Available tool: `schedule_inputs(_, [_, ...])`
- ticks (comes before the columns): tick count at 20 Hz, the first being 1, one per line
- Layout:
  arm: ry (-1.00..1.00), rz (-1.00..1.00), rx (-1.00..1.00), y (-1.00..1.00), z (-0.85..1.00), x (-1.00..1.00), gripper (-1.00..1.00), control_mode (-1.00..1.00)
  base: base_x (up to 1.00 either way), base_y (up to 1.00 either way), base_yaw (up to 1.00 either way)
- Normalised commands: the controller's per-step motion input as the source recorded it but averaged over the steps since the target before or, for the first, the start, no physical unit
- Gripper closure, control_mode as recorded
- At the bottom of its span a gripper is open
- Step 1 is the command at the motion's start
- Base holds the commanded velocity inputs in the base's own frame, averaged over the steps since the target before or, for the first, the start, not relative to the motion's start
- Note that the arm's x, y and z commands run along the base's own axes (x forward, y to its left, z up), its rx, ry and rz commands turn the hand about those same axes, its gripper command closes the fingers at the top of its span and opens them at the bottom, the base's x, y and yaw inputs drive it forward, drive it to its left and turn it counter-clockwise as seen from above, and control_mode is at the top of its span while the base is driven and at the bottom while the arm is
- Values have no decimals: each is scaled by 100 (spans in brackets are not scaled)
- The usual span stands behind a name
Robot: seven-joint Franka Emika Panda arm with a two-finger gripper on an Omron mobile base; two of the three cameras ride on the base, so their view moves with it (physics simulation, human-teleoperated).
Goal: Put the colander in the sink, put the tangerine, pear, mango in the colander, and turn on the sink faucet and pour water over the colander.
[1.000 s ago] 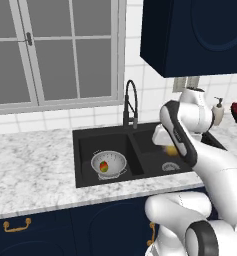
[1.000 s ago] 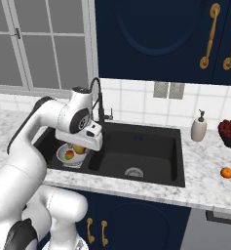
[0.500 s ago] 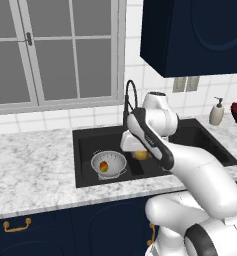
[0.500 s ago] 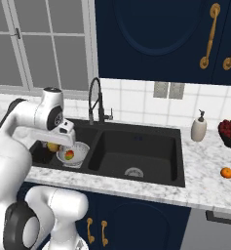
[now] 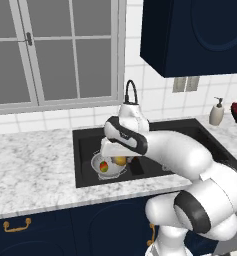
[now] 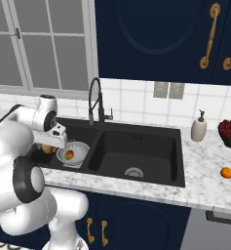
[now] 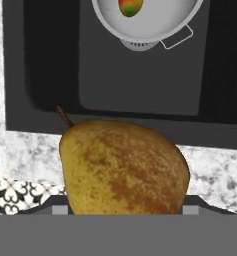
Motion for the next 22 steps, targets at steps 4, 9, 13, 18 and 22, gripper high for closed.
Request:
schedule_inputs(4, [1,0,0,1,-51,58,100,-100,0,0,0])
schedule_inputs(9, [-2,0,-3,9,-48,60,100,-100,0,0,0])
schedule_inputs(13, [-13,0,-3,6,-44,43,100,-100,0,0,0])
schedule_inputs(18, [-15,0,0,0,-28,45,100,-100,0,0,0])
schedule_inputs(22, [-6,0,-2,0,-20,34,100,-100,0,0,0])
